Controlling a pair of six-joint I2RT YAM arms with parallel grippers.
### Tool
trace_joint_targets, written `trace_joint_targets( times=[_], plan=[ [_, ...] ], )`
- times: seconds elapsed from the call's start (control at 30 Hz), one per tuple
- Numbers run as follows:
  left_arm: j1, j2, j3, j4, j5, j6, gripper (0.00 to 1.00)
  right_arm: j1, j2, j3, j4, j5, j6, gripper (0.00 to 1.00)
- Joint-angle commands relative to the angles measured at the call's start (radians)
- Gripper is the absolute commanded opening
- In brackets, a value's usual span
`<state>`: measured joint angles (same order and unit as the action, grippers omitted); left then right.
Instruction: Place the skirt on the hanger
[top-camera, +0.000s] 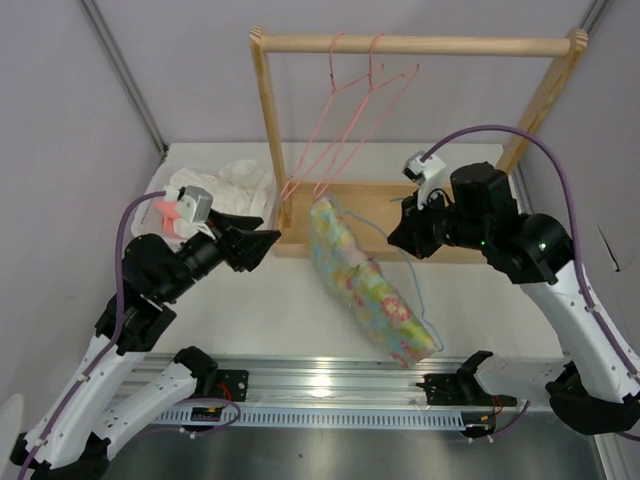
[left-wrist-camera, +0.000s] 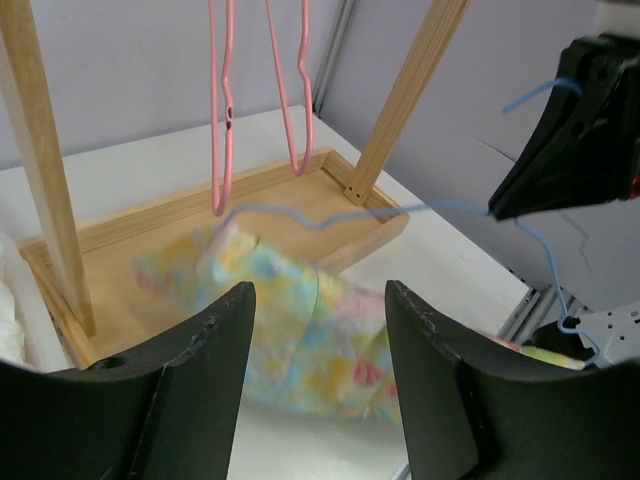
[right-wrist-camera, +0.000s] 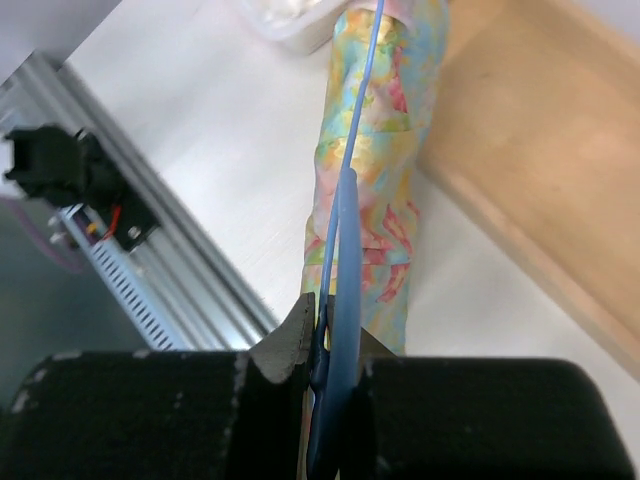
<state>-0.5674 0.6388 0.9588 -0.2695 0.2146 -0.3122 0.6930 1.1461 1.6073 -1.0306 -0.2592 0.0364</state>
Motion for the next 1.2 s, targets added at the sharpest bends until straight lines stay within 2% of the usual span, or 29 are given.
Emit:
trace_joint_targets(
  times=[0.0, 0.13, 0.3, 0.4, 0.77, 1.0, 1.17],
  plan=[
    [-0.006, -0.007, 0.051, -0.036, 0.011, -0.010, 0.60, -0.044, -0.043, 0.112, -0.062, 0.144, 0.007, 0.00],
    [-0.006, -0.021, 0.046, -0.036, 0.014, -0.042, 0.60, -0.082, -0.016, 0.229, -0.109, 0.242, -0.007, 0.00],
    [-0.006, -0.028, 0.031, -0.040, 0.028, -0.079, 0.59, -0.122, 0.036, 0.397, -0.109, 0.274, -0.032, 0.00],
    [-0.006, -0.034, 0.028, -0.063, 0.019, -0.077, 0.58, -0.203, 0.101, 0.480, -0.115, 0.259, -0.078, 0.00],
    [-0.006, -0.039, 0.041, -0.103, 0.022, -0.093, 0.58, -0.556, 0.270, 0.632, -0.056, -0.080, -0.047, 0.00],
    [-0.005, -0.013, 0.018, -0.068, 0.074, -0.108, 0.58, -0.729, 0.339, 0.701, 0.001, -0.294, -0.007, 0.00],
    [-0.006, 0.016, 0.012, -0.060, 0.108, -0.093, 0.58, -0.799, 0.336, 0.697, 0.107, -0.344, 0.029, 0.00]
  ],
)
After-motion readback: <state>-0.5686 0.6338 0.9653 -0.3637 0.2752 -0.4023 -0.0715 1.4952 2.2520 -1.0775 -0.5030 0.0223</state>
